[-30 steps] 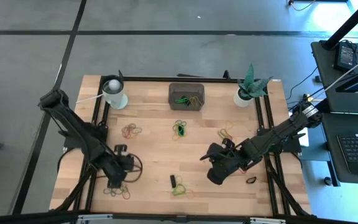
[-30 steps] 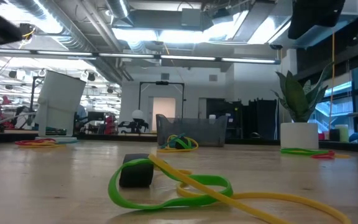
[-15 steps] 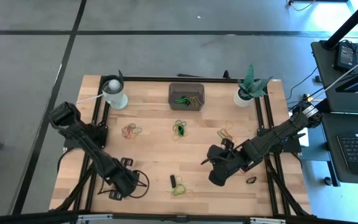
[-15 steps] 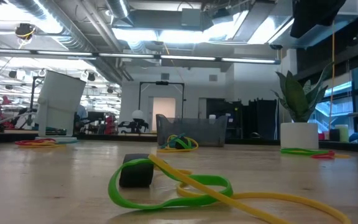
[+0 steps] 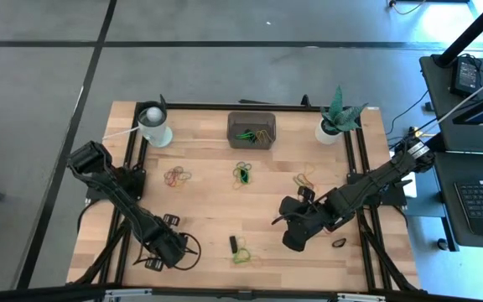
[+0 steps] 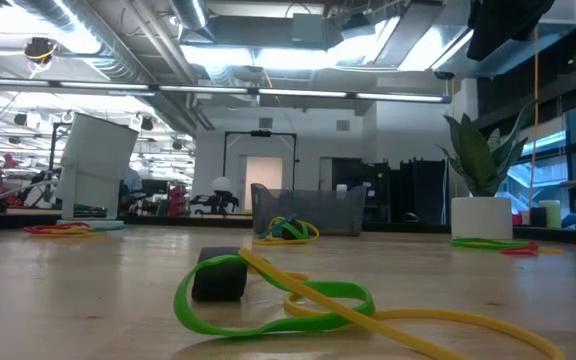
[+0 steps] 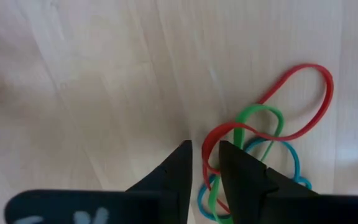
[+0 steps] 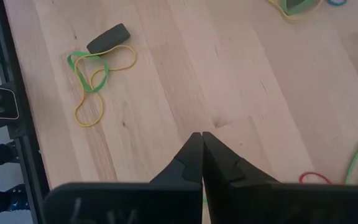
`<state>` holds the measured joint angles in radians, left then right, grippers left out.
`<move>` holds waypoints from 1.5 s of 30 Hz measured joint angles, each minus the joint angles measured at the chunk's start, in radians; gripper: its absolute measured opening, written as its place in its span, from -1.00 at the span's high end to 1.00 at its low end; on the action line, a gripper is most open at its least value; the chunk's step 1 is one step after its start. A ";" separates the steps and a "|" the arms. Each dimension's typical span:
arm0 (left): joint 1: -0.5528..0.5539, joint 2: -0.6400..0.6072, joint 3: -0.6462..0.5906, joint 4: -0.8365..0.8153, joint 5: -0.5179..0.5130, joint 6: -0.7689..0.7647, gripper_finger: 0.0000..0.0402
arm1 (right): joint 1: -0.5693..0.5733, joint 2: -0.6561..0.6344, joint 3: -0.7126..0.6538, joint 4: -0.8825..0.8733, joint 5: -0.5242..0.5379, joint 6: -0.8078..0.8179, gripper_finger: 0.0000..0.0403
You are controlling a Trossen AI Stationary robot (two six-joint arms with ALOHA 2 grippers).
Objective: Pick and place rubber bands into bin
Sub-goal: Put the red rubber band into the bin
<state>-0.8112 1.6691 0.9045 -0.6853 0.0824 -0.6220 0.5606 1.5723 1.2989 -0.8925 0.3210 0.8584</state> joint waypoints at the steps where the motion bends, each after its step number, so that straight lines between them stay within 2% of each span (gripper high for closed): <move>1: 0.000 0.000 0.000 -0.001 0.004 0.000 0.68 | 0.000 0.000 0.000 0.000 0.000 -0.002 1.00; 7: 0.000 0.000 0.000 0.001 0.022 -0.009 0.94 | 0.000 0.000 0.000 0.001 0.000 -0.003 1.00; 9: 0.000 0.000 0.003 0.000 0.042 -0.018 0.97 | 0.000 0.000 0.000 0.002 0.000 -0.003 1.00; 13: 0.000 -0.001 0.029 -0.017 0.098 -0.028 0.98 | 0.000 0.000 0.000 0.003 0.000 -0.003 1.00; 18: 0.000 -0.027 0.102 -0.077 0.100 -0.038 0.98 | 0.000 0.000 0.000 0.003 0.000 -0.003 1.00; 34: 0.000 -0.189 0.321 -0.435 0.061 -0.060 0.98 | 0.000 0.000 0.000 0.017 0.001 -0.001 1.00; 39: 0.000 -0.236 0.343 -0.464 0.044 -0.072 0.98 | 0.000 0.000 0.000 0.027 0.001 0.000 1.00; 45: 0.002 -0.281 0.343 -0.467 -0.034 -0.072 0.98 | 0.000 0.000 0.000 0.029 0.031 0.002 1.00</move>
<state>-0.8092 1.3882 1.2472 -1.1519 0.0483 -0.6941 0.5606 1.5723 1.2987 -0.8635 0.3521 0.8604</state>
